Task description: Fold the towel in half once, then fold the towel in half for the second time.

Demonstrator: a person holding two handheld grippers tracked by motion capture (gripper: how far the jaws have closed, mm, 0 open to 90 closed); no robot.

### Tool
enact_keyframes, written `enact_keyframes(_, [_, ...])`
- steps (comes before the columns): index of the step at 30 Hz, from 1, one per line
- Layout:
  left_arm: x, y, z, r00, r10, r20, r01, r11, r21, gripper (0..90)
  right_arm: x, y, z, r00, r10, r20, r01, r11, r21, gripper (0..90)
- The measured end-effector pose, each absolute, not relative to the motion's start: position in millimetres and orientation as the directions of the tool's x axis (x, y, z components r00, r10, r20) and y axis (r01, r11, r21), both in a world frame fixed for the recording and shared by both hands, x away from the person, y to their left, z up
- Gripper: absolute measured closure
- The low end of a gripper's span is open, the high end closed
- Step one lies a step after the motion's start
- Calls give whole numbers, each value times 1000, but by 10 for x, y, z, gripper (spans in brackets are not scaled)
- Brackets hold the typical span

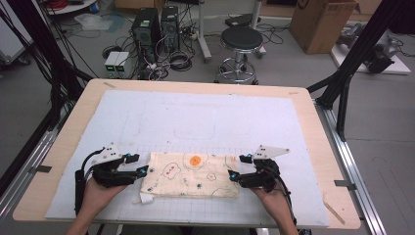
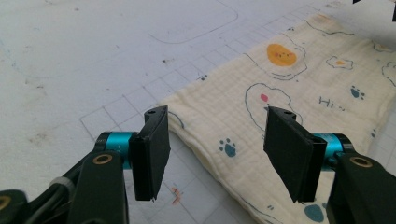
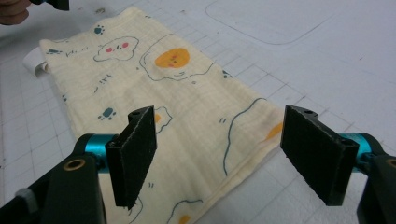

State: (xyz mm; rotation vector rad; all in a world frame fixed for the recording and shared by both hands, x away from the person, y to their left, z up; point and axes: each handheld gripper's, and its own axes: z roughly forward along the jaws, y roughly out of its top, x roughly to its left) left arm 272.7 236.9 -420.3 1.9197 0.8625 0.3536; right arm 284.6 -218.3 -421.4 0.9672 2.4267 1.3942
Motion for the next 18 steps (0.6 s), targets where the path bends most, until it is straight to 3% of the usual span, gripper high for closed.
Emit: enact_keyframes(18, [2738, 2361, -4209, 713, 692, -116, 421, -289, 860, 408, 2837, -2148, -4226, -774, 619, 131, 436, 371, 820, 265])
